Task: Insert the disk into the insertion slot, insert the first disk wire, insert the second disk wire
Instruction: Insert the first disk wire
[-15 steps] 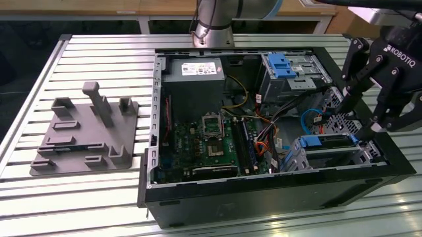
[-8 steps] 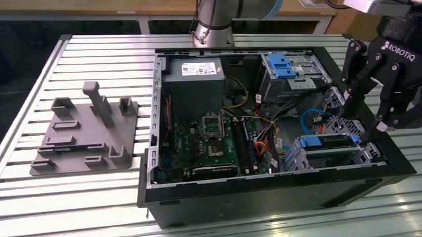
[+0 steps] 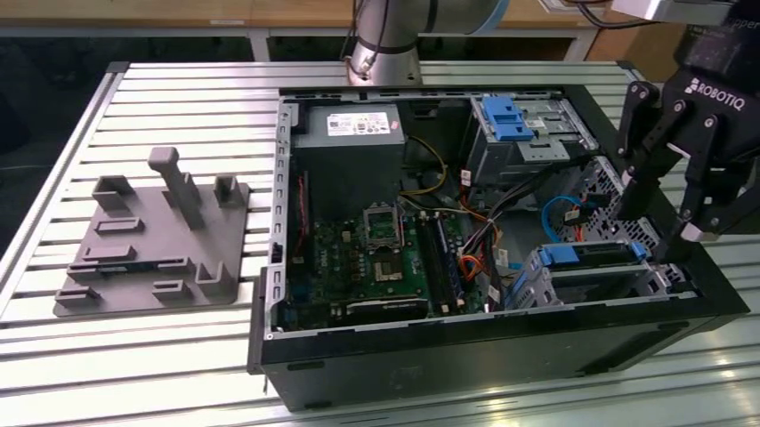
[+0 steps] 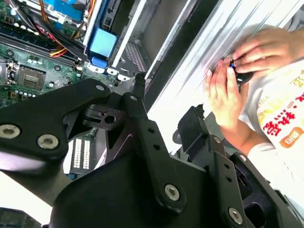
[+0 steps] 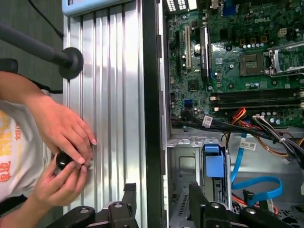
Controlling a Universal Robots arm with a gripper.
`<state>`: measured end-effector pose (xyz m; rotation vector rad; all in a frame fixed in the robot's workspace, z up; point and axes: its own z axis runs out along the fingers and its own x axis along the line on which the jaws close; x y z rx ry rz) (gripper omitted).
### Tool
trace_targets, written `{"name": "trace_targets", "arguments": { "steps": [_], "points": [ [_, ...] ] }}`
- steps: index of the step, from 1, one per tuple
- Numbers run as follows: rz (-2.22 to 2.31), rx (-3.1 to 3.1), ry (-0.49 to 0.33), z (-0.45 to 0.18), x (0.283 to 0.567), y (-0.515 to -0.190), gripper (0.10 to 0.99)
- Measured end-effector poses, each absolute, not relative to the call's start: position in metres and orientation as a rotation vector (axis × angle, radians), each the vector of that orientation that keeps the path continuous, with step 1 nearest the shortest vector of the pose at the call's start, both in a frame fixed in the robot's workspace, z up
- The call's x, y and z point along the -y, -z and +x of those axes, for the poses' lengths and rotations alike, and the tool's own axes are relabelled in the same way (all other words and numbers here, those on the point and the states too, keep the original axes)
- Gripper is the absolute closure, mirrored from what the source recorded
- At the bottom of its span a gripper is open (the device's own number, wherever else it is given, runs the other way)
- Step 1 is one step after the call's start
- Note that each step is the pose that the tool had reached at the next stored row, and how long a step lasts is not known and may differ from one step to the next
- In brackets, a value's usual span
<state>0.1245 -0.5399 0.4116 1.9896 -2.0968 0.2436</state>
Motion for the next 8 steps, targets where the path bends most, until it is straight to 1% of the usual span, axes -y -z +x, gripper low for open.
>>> {"name": "trace_targets", "arguments": {
  "steps": [2,8],
  "points": [
    [1.982,2.099,-0.248,0.125,0.536,-0.411,0.529],
    [1.978,2.095,-0.256,0.125,0.509,-0.410,0.529]
  ]
}}
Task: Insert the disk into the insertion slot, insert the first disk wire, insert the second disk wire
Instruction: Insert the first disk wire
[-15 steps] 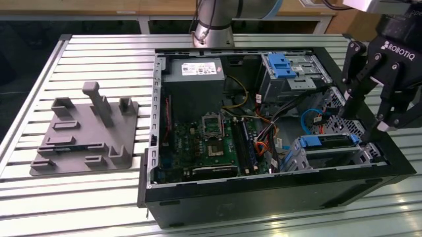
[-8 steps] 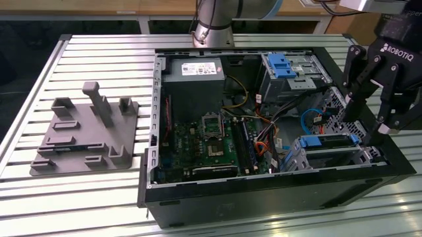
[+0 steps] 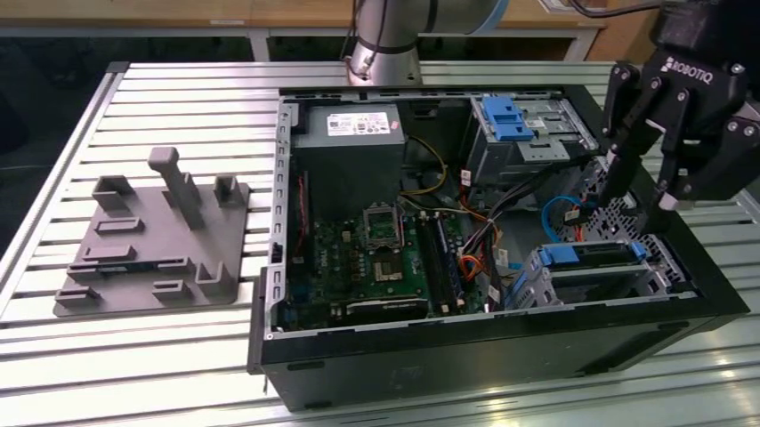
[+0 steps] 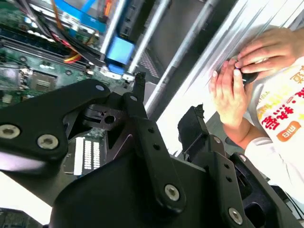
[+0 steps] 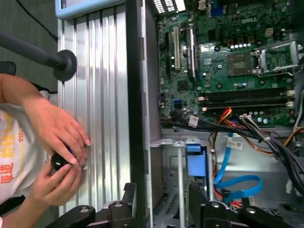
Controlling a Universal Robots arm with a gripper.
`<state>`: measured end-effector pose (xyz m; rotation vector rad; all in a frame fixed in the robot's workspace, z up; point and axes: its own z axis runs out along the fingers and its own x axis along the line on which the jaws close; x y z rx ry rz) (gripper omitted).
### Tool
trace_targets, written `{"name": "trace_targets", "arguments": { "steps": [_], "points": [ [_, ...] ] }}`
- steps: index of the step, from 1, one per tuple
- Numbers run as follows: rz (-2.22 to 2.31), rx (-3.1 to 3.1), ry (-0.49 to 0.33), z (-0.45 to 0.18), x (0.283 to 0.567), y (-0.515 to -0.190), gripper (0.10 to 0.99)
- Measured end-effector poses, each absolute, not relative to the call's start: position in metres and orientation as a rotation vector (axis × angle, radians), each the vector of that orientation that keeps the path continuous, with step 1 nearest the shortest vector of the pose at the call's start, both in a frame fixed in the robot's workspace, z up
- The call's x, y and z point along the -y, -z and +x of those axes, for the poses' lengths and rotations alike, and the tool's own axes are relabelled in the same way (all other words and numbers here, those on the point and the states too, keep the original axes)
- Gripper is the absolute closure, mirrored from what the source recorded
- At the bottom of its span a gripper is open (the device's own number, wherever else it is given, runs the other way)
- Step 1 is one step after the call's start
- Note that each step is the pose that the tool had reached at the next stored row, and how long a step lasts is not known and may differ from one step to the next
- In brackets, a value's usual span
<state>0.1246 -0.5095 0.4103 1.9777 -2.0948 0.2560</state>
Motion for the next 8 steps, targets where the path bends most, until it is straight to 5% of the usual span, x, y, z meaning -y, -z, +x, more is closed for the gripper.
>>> {"name": "trace_targets", "arguments": {
  "steps": [8],
  "points": [
    [1.971,2.088,-0.269,0.126,0.473,-0.410,0.529]
  ]
}}
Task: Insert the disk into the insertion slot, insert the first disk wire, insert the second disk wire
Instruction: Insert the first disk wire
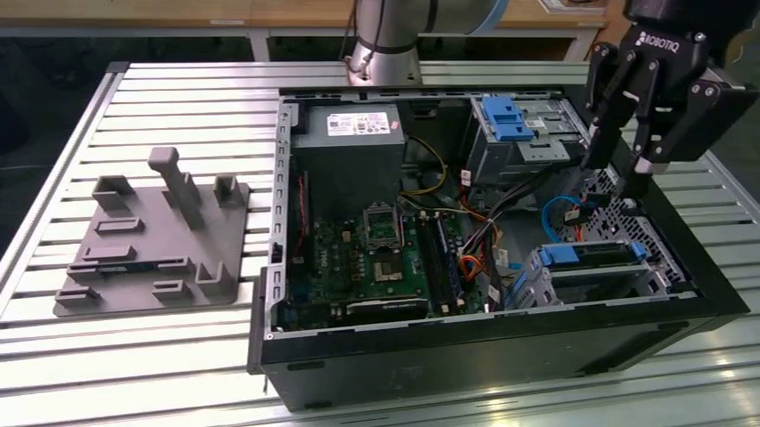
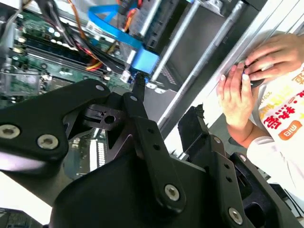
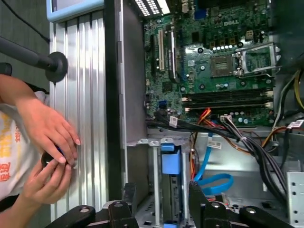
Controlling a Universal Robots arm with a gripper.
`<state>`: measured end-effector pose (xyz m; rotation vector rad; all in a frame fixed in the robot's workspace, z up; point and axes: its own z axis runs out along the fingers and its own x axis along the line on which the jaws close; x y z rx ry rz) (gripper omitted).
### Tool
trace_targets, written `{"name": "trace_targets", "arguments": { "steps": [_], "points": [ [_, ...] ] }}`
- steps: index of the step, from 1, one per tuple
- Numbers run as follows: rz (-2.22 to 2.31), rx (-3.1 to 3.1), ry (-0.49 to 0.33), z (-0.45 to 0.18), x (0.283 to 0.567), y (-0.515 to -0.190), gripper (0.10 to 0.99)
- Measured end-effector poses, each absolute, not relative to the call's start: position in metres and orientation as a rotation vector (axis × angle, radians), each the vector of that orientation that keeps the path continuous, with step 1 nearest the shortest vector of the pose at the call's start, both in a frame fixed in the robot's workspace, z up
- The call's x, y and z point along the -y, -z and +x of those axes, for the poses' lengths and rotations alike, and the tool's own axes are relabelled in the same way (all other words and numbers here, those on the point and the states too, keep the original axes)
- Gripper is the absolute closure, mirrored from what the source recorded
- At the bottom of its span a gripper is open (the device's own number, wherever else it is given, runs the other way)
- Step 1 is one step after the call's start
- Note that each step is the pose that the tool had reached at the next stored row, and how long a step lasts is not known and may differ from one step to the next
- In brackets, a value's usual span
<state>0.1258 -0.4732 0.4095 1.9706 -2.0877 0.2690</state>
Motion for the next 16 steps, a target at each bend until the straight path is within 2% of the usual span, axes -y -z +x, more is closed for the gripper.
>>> {"name": "trace_targets", "arguments": {
  "steps": [16],
  "points": [
    [1.950,2.085,-0.286,0.166,0.452,-0.398,0.529]
  ]
}}
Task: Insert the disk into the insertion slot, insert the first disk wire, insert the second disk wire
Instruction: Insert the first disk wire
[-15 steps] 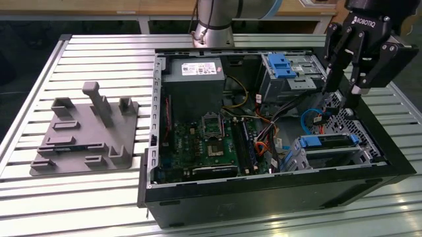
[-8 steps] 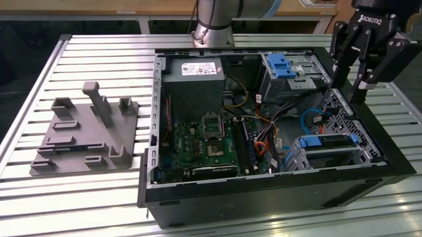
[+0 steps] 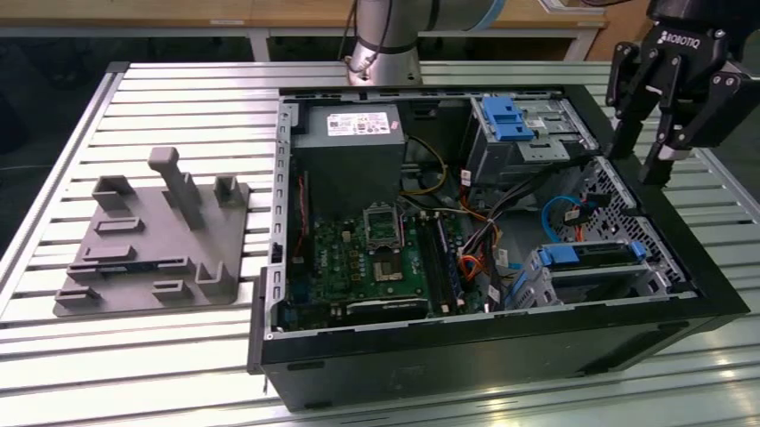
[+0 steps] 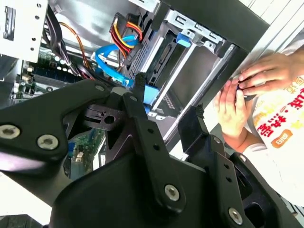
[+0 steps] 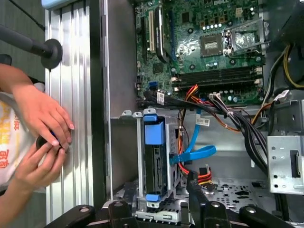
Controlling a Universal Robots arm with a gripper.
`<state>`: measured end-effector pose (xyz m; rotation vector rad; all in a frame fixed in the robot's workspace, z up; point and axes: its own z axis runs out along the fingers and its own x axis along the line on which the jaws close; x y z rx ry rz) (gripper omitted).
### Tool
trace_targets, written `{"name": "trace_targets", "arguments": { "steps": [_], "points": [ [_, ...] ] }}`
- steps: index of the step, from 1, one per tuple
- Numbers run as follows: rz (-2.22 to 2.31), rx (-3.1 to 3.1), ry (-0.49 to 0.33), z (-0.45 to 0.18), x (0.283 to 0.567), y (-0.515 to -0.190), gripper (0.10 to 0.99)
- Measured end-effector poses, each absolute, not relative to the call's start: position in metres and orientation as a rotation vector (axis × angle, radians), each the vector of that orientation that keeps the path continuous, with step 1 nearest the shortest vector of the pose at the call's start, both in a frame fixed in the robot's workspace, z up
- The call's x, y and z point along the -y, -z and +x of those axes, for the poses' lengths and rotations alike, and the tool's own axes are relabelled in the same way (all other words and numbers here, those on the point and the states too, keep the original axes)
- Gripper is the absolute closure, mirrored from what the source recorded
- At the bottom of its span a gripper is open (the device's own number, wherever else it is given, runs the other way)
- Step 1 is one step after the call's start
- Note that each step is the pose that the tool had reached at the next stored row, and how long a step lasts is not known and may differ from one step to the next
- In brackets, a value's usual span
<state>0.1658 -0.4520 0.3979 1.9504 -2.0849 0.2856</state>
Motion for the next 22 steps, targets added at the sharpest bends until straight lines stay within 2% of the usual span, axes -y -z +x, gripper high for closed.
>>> {"name": "trace_targets", "arguments": {
  "steps": [6,14,22],
  "points": [
    [1.909,2.119,-0.279,0.167,0.450,-0.393,0.529],
    [1.908,2.134,-0.349,0.165,0.433,-0.388,0.529],
    [1.907,2.133,-0.354,0.164,0.432,-0.374,0.529]
  ]
}}
